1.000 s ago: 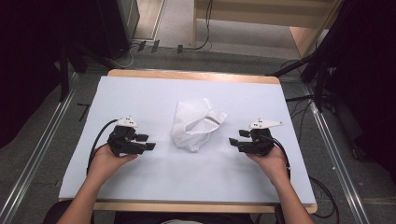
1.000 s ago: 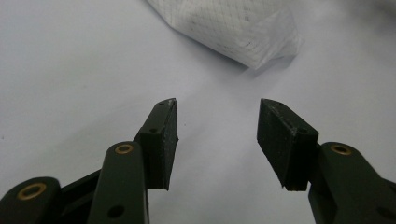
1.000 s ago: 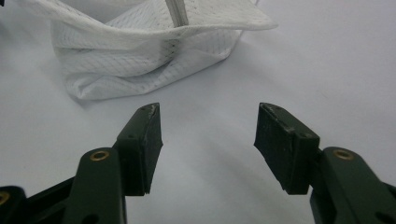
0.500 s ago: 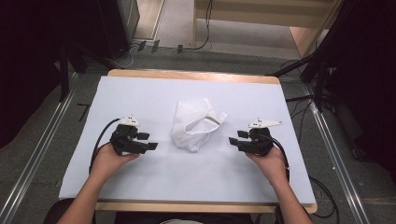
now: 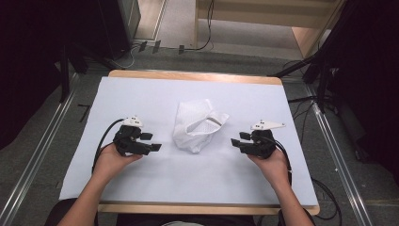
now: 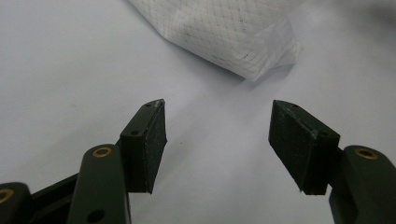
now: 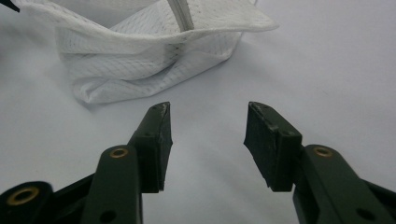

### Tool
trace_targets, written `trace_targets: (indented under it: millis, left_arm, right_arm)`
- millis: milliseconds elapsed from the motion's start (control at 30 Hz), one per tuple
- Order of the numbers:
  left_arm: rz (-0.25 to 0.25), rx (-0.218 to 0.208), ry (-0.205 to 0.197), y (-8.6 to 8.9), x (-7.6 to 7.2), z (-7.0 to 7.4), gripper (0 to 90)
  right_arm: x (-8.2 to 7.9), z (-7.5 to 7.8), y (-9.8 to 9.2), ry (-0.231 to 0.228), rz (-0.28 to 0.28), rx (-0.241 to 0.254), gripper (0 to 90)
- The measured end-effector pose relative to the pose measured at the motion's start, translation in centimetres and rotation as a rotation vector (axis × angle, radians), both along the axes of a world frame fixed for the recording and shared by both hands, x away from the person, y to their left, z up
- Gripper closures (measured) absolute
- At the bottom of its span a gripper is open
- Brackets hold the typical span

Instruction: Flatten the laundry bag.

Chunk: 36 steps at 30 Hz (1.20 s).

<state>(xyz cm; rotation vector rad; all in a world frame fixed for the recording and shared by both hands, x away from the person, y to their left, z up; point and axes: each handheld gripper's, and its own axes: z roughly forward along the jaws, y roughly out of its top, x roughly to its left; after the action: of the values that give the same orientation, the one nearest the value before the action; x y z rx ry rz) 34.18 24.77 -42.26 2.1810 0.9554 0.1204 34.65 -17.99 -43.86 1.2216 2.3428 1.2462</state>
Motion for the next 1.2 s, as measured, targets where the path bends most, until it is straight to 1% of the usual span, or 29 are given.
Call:
trace_targets:
  millis: [133, 167, 267, 367, 400, 467, 533, 633, 667, 767, 833, 900, 933, 967, 1000, 1067, 1100, 1167, 1200]
  left_arm:
    - [0.006, -0.002, -0.005, -0.4, 0.0, 0.3, 37.6]
    - [-0.004, -0.005, -0.002, -0.6, 0.0, 0.5, 38.2]
    - [-0.023, -0.01, -0.022, -1.3, 0.1, 0.9, 39.0]
    - [-0.039, -0.022, -0.013, -2.3, 0.7, 1.2, 37.7]
    - [-0.054, -0.021, -0.021, -2.6, 0.8, 1.4, 36.4]
    - [-0.076, -0.014, -0.053, -3.5, 1.1, 1.6, 33.3]
    - [-0.087, -0.01, -0.076, -4.2, 1.5, 1.9, 29.9]
    - [-0.111, -0.019, -0.056, -5.3, 2.2, 2.1, 30.3]
    - [-0.12, -0.007, -0.057, -5.7, 2.4, 2.2, 30.3]
    - [-0.128, -0.003, -0.049, -6.7, 2.9, 2.2, 30.2]
    - [-0.122, 0.007, -0.059, -7.1, 3.2, 2.1, 30.5]
    - [-0.117, -0.003, -0.046, -7.4, 3.6, 2.0, 31.3]
    - [-0.116, 0.004, -0.041, -7.6, 3.7, 2.0, 31.9]
    - [-0.117, 0.009, -0.042, -7.8, 3.8, 1.9, 33.5]
    - [-0.107, 0.018, -0.047, -8.1, 3.9, 1.8, 35.9]
    - [-0.101, 0.021, -0.05, -8.2, 4.0, 1.7, 46.3]
    - [-0.085, 0.023, -0.054, -8.3, 4.1, 1.7, 54.3]
    - [-0.073, 0.009, -0.05, -8.1, 4.2, 1.8, 69.2]
    - [-0.067, -0.008, -0.043, -7.9, 4.2, 1.8, 74.0]
  right_arm:
    - [0.1, -0.1, 0.2, 0.015, 0.002, -0.005, 53.4]
    - [0.1, -0.1, 0.2, 0.017, 0.0, -0.01, 53.3]
    - [0.1, -0.2, 0.2, 0.028, -0.005, -0.012, 53.4]
    - [0.1, -0.2, 0.2, 0.031, -0.007, -0.009, 53.6]
    - [0.1, -0.2, 0.2, 0.035, -0.009, -0.007, 53.6]
    - [0.1, -0.3, 0.1, 0.038, -0.009, -0.008, 53.6]
    - [0.1, -0.3, 0.2, 0.041, -0.009, -0.006, 53.8]
    - [0.2, -0.4, 0.3, 0.05, -0.004, -0.006, 54.5]
    - [0.2, -0.4, 0.4, 0.05, -0.005, -0.003, 54.7]
    - [0.2, -0.3, 0.6, 0.054, -0.001, -0.001, 55.3]
    - [0.3, -0.3, 0.8, 0.056, 0.002, 0.004, 55.9]
    - [0.6, -0.3, 1.2, 0.058, 0.001, 0.006, 56.2]
    - [0.7, -0.3, 1.3, 0.059, 0.002, 0.007, 56.4]
    - [0.9, -0.3, 1.6, 0.06, 0.003, 0.008, 56.6]
    - [1.1, -0.3, 1.8, 0.059, 0.005, 0.006, 56.8]
    - [1.4, -0.3, 2.2, 0.063, 0.007, 0.005, 57.4]
    - [1.5, -0.2, 2.4, 0.065, 0.006, 0.005, 57.9]
    - [1.8, -0.2, 2.8, 0.067, 0.01, 0.008, 59.3]
    - [1.9, -0.2, 2.9, 0.065, 0.011, 0.01, 59.9]
